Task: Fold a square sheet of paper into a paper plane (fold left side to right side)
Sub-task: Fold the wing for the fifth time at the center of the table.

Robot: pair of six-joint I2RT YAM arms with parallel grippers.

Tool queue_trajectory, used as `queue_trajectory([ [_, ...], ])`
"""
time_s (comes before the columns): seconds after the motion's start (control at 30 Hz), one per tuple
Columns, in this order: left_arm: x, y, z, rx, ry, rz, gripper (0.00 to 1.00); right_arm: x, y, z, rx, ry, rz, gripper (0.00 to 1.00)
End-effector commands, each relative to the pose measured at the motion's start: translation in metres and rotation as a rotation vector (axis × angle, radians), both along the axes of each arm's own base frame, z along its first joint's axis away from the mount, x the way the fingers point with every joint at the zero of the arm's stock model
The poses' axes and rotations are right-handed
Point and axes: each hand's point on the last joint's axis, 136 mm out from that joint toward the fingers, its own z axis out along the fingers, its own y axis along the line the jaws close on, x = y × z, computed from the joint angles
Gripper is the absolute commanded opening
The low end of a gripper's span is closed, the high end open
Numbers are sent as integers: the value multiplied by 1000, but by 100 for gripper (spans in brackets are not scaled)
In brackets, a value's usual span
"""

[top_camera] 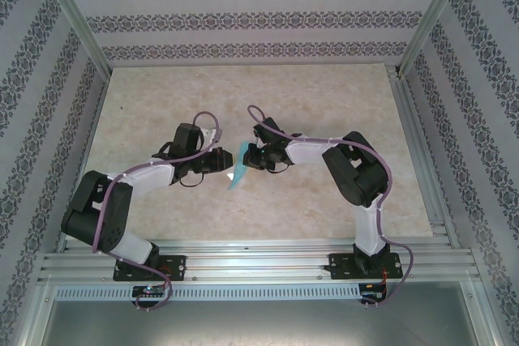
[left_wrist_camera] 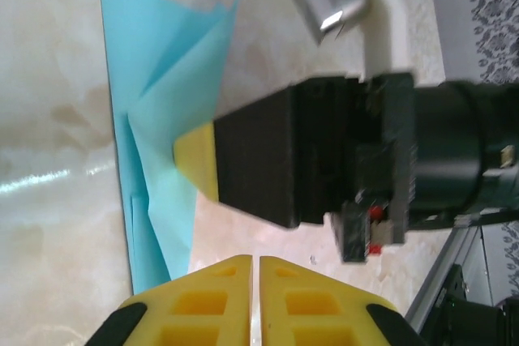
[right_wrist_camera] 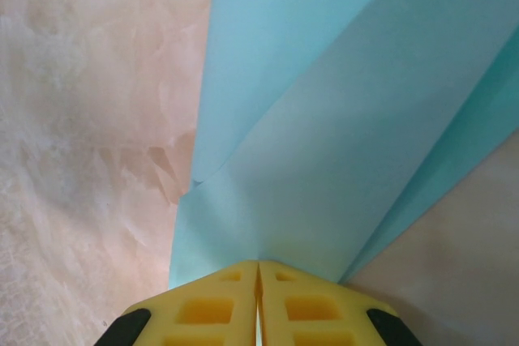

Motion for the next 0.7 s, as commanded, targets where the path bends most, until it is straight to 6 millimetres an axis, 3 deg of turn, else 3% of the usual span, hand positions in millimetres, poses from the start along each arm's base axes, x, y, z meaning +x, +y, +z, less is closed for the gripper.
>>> queue_trajectory([
  [0.0,-11,-14,-3,-48,32,-31,8,-24,-30,-40,-137,110,-19,10],
  [0.23,-21,-29,-21,-49,99,-85,6,-24,-30,-39,-138,110,-17,10],
  [0.67,-24,-20,-55,59,161,-87,6,-24,-31,-39,-142,111,-17,10],
])
